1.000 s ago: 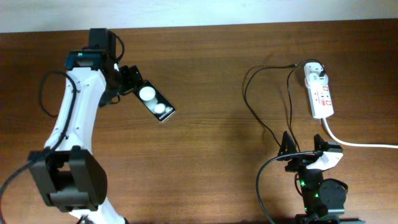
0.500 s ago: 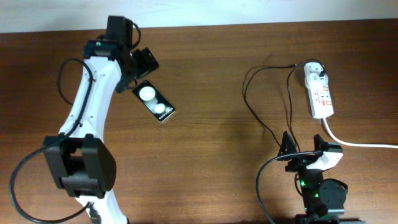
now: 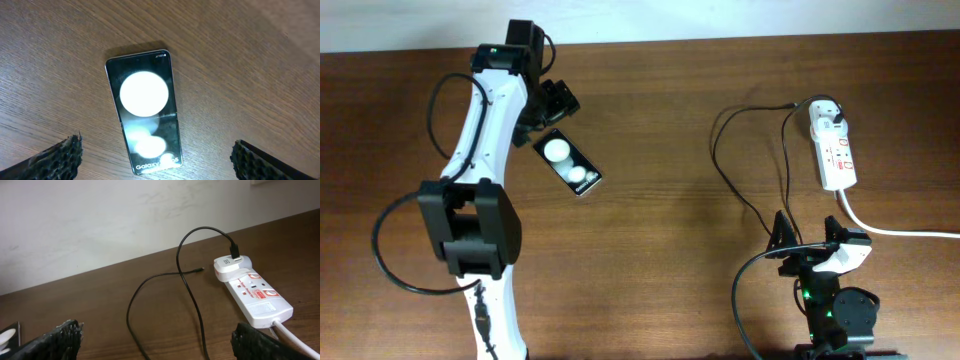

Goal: Plug charger to phone and switch on socket
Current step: 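Lower the left gripper and close it on the phone's top edge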

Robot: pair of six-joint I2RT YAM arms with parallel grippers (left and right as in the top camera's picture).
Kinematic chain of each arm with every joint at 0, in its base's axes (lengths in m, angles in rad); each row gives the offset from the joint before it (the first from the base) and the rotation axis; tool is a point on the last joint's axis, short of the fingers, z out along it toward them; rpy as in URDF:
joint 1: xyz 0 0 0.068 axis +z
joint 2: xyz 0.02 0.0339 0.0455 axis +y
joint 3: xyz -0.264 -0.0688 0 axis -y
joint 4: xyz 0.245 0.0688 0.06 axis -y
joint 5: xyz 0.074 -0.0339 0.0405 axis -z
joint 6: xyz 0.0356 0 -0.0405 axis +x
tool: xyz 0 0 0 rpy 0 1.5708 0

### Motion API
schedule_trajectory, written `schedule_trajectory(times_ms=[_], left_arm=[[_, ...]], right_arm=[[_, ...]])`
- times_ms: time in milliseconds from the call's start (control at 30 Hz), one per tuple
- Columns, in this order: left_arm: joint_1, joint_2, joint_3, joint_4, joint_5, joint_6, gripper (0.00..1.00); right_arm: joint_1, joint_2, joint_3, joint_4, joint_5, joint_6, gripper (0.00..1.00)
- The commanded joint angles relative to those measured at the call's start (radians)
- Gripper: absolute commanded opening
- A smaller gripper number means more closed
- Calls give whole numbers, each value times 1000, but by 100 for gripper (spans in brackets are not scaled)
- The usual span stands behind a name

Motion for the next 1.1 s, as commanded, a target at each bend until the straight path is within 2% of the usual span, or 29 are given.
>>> schedule_trajectory(times_ms=[0, 167, 300, 600, 700, 967, 1067], left_arm=[[2, 27, 16, 2, -14, -10, 99], [2, 37, 15, 3, -14, -16, 99], [2, 74, 14, 7, -10, -78, 99], [2, 140, 14, 6, 28, -92, 99], [2, 178, 14, 0, 98, -91, 99], [2, 257, 11, -32, 103, -89, 99], [2, 257, 8, -39, 127, -34, 100]], right_arm=[[5, -7, -9, -1, 12, 0, 99], [5, -7, -9, -1, 13, 0, 99], [5, -7, -9, -1, 12, 0, 99], [5, -7, -9, -1, 12, 0, 99], [5, -7, -9, -1, 12, 0, 99], [5, -7, -9, -1, 12, 0, 99], [5, -7, -9, -1, 12, 0, 99]])
